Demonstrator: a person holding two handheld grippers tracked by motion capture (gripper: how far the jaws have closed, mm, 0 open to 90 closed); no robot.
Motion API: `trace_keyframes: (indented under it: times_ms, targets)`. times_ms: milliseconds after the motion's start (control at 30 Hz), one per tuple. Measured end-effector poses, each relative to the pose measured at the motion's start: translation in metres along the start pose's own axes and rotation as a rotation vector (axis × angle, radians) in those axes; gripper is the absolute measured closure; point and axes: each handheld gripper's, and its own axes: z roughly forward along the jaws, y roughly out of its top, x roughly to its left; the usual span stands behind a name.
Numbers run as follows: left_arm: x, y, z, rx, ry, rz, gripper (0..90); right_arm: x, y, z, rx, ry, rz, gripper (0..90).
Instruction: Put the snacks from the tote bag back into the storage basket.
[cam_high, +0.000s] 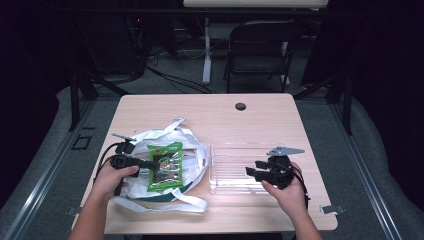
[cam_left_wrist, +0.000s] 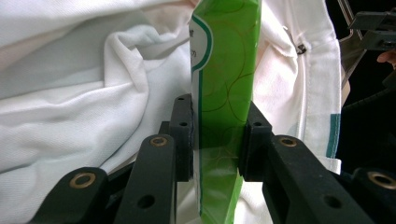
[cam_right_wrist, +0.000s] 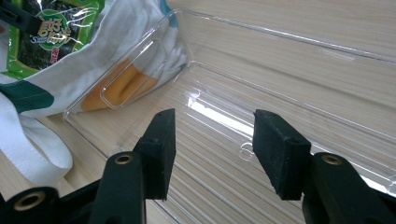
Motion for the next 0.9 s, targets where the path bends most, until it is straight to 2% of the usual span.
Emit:
trace_keyframes:
  times_ms: [67,100,167,333,433,700,900]
  targets:
    - [-0.002,0.000,-0.003,-0.026,0.006,0.012,72.2,0.000,0.001,0.001,0.002,-0.002,-0.004,49.3]
    - [-0.003,0.000,-0.005,-0.033,0.010,0.034,72.2,0.000,0.001,0.001,-0.001,-0.004,-0.005,49.3]
    - [-0.006,0.001,-0.009,-0.053,0.020,0.054,72.2,0.000,0.002,0.001,0.001,-0.003,-0.012,49.3]
    - [-0.011,0.002,-0.015,-0.123,0.039,0.080,72.1,0.001,0.002,0.002,0.009,-0.006,-0.018,49.3]
    - [-0.013,0.002,-0.018,-0.146,0.059,0.099,72.1,0.001,0.002,0.002,0.006,-0.011,-0.024,49.3]
    - [-0.019,0.003,-0.024,-0.205,0.078,0.143,72.1,0.002,0.002,0.002,0.008,-0.014,-0.034,49.4]
    - [-0.025,0.005,-0.029,-0.264,0.101,0.210,72.1,0.003,0.001,0.003,0.010,-0.018,-0.043,49.3]
